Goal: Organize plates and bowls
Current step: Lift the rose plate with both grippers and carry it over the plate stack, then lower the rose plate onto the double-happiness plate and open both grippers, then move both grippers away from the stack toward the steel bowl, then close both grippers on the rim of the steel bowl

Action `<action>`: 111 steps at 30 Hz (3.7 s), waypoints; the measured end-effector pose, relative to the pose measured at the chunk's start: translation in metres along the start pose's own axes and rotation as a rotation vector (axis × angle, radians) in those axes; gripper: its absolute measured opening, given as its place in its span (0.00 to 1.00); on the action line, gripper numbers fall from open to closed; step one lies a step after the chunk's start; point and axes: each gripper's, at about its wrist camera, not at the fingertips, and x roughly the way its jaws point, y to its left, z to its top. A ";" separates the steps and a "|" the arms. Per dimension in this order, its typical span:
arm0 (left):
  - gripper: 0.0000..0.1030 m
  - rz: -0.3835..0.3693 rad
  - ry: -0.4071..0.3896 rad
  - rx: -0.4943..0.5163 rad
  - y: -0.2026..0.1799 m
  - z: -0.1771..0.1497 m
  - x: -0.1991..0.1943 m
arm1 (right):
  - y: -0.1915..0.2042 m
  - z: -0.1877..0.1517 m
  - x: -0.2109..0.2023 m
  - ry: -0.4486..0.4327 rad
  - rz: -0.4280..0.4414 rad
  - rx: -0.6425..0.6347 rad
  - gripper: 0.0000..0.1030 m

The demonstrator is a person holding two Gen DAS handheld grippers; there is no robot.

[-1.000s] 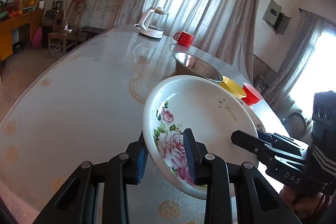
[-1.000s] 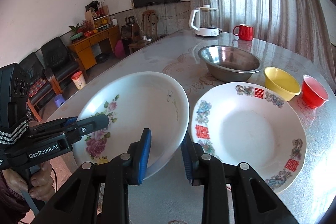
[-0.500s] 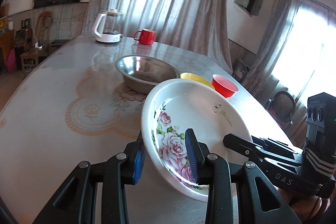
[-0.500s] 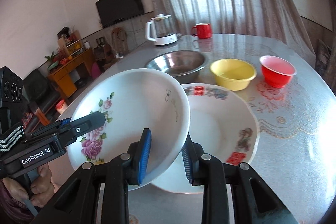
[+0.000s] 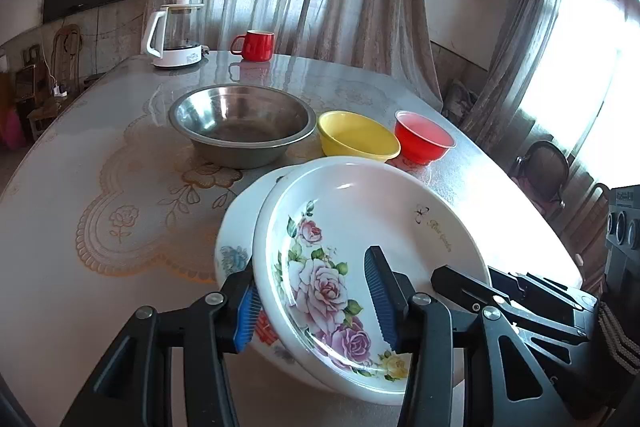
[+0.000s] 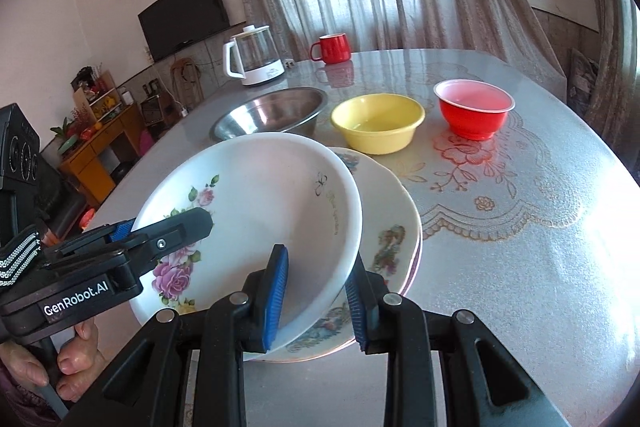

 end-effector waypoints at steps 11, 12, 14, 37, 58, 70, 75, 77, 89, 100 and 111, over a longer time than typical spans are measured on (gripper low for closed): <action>0.57 0.007 0.062 -0.062 0.008 0.000 0.025 | -0.003 0.003 0.022 0.032 -0.147 -0.056 0.28; 0.57 0.013 0.055 -0.064 0.009 0.001 0.024 | 0.000 0.003 0.023 0.026 -0.164 -0.078 0.29; 0.60 0.027 0.035 -0.057 0.010 0.002 0.019 | 0.004 0.002 0.026 0.020 -0.201 -0.106 0.28; 1.00 0.205 -0.061 -0.147 0.041 -0.004 -0.029 | 0.008 0.002 0.033 0.005 -0.179 -0.148 0.46; 1.00 0.406 -0.162 -0.107 0.064 -0.002 -0.042 | -0.010 0.025 0.012 -0.027 0.102 0.039 0.66; 1.00 0.411 -0.110 -0.126 0.095 0.008 -0.024 | -0.004 0.048 0.023 0.020 0.211 0.029 0.68; 1.00 0.414 -0.072 -0.173 0.118 0.020 -0.015 | -0.002 0.067 0.032 0.034 0.251 0.015 0.70; 1.00 0.409 -0.080 -0.195 0.126 0.026 -0.013 | -0.001 0.076 0.038 0.043 0.257 0.010 0.72; 1.00 0.337 -0.050 -0.272 0.153 0.063 0.015 | -0.003 0.138 0.096 0.105 0.301 0.012 0.72; 1.00 0.347 -0.052 -0.271 0.157 0.090 0.049 | -0.015 0.189 0.166 0.171 0.286 0.054 0.72; 0.74 0.172 0.004 -0.299 0.154 0.106 0.085 | -0.013 0.208 0.219 0.243 0.259 0.036 0.77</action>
